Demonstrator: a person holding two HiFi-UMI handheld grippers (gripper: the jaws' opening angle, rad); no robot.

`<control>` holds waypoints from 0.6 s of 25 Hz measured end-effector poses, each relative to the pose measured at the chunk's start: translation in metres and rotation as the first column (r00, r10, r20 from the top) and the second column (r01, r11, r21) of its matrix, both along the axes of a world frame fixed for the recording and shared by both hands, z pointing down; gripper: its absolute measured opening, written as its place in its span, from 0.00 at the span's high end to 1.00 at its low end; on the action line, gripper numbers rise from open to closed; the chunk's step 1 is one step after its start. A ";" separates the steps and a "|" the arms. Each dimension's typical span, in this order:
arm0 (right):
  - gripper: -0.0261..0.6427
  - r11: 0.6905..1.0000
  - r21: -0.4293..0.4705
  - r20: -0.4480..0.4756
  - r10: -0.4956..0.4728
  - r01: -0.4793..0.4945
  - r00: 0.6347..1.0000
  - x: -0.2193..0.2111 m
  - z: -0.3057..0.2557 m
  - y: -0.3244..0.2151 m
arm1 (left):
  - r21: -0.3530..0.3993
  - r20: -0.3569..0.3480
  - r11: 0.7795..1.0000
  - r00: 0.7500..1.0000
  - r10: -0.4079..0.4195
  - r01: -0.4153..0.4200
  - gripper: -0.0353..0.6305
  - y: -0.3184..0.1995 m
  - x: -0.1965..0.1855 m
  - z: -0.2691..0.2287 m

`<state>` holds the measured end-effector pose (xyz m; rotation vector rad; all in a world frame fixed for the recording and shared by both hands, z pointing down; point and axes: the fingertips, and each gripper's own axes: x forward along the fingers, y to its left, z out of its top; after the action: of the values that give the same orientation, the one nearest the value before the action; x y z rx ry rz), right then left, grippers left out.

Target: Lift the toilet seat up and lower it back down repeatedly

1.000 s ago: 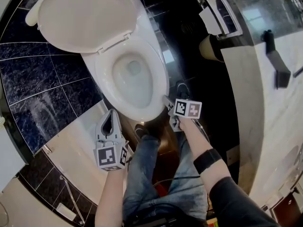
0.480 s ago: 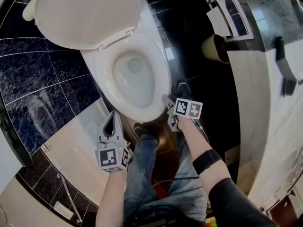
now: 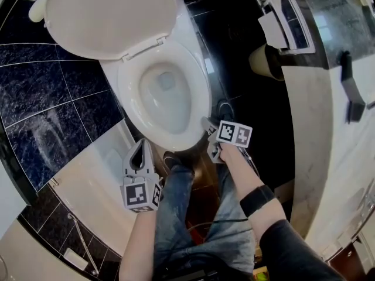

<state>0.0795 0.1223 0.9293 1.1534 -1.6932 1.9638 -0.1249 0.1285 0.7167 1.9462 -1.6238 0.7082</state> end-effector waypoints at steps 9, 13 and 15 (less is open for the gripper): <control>0.78 0.999 -0.022 0.022 -0.028 0.029 0.999 0.003 -0.051 -0.006 | -0.040 -0.024 0.999 0.999 -0.025 0.024 0.95 0.011 0.007 -0.017; 0.78 0.998 -0.024 0.034 -0.062 0.063 0.998 -0.001 -0.088 -0.013 | -0.086 -0.024 0.996 0.999 -0.026 0.024 0.95 0.037 0.005 -0.026; 0.78 0.996 -0.017 0.032 -0.086 0.086 0.996 -0.002 -0.107 -0.017 | -0.118 -0.033 0.992 0.999 -0.039 0.035 0.95 0.052 0.006 -0.031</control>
<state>0.0778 0.1048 0.8224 1.0311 -1.7068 1.9508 -0.1187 0.1802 0.6857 1.8310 -1.5579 0.7337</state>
